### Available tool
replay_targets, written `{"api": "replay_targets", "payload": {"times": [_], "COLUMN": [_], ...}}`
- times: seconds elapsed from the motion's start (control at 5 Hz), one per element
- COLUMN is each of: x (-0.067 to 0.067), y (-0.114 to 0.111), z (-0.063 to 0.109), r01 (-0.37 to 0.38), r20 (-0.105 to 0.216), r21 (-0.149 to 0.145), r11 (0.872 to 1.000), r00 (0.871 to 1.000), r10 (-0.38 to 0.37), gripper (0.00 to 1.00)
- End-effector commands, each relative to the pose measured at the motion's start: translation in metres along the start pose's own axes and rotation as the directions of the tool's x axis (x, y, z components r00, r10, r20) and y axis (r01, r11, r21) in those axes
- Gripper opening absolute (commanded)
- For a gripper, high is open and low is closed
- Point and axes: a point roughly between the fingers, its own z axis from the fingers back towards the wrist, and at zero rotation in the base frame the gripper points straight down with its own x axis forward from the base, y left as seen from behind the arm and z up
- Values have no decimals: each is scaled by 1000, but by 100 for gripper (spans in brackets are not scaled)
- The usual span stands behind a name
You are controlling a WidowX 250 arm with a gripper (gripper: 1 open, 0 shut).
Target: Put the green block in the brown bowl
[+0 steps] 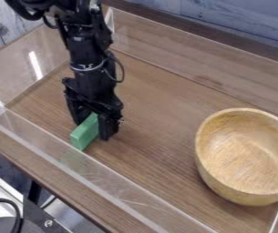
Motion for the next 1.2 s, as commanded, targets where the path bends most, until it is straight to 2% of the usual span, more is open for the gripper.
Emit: {"api": "replay_targets", "payload": {"times": [0.0,0.2,0.4,0.6,1.0], "x": [5,5,6,9,24], "y": [4,4,4,1,-17], "z": [6,5,3,8,39], "r01": [-11,-17,-21,-33,-53], "r20": [35,41,39,36,67], "r21": [3,-4,-8,-20,-50], "r11": [1000,1000,1000,999,997], "r00": [999,999,999,999,996], "r10": [11,17,22,34,57], "gripper": [100,100,0,0,0]}}
